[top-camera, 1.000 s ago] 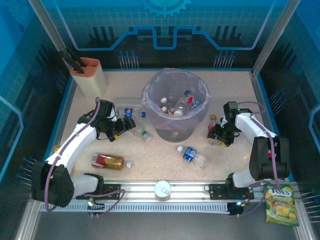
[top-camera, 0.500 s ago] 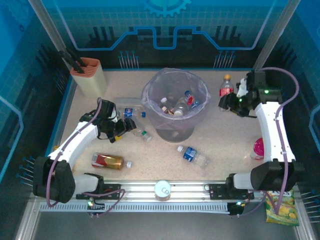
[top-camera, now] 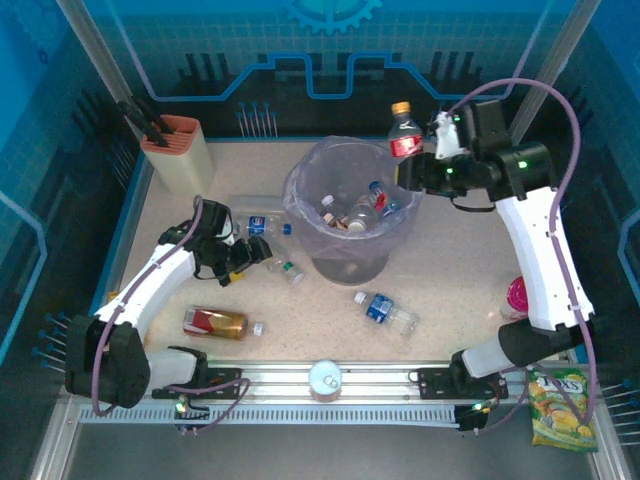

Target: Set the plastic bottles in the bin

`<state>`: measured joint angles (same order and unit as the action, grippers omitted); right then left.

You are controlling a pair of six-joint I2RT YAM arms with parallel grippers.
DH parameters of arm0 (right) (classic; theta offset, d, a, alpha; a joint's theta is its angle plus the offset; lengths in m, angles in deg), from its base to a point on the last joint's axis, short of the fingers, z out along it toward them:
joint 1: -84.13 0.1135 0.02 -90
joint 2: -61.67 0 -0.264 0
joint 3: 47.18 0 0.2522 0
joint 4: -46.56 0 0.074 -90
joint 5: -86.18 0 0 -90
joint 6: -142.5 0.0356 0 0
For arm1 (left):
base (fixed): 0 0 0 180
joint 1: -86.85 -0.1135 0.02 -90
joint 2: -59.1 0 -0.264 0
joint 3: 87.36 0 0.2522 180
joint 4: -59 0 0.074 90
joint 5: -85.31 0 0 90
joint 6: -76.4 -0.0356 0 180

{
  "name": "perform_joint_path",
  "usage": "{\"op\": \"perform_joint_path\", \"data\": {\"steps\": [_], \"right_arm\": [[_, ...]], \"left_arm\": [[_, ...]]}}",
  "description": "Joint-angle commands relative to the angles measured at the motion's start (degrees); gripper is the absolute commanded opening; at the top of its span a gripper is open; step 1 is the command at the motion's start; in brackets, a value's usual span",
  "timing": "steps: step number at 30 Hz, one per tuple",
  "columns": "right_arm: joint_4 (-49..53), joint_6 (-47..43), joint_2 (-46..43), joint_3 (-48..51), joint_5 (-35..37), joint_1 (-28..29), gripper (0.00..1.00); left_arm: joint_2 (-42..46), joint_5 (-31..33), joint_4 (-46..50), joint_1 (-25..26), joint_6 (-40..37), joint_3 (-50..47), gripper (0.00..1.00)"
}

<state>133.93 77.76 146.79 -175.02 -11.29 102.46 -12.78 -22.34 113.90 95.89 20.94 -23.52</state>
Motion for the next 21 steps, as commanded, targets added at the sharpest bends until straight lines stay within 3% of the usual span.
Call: {"op": "perform_joint_path", "data": {"steps": [1,6,15,17,19,21], "right_arm": [[2.5,2.7,2.9,-3.1,5.8,5.5,0.44],[4.6,1.8,7.7,-4.1,10.4,12.5,0.44],[5.7,0.8,13.6,-3.2,12.9,18.2,0.47],[5.7,0.7,14.2,-3.5,12.6,18.5,0.52],[6.5,0.5,15.0,-4.4,12.0,18.6,0.68],[8.5,-0.1,16.3,-6.8,12.0,18.6,0.73]], "left_arm": [[1.9,0.4,4.6,-0.5,-0.7,0.9,0.87],[3.4,1.3,8.6,-0.5,-1.9,0.7,0.87],[5.1,1.4,7.6,-0.5,-0.4,-1.1,0.87],[4.8,1.1,7.2,-0.5,-0.4,-1.5,0.87],[4.5,1.0,7.2,-0.5,-0.7,-1.6,0.87],[4.4,1.4,7.0,-0.5,-1.0,-1.9,0.87]]}}
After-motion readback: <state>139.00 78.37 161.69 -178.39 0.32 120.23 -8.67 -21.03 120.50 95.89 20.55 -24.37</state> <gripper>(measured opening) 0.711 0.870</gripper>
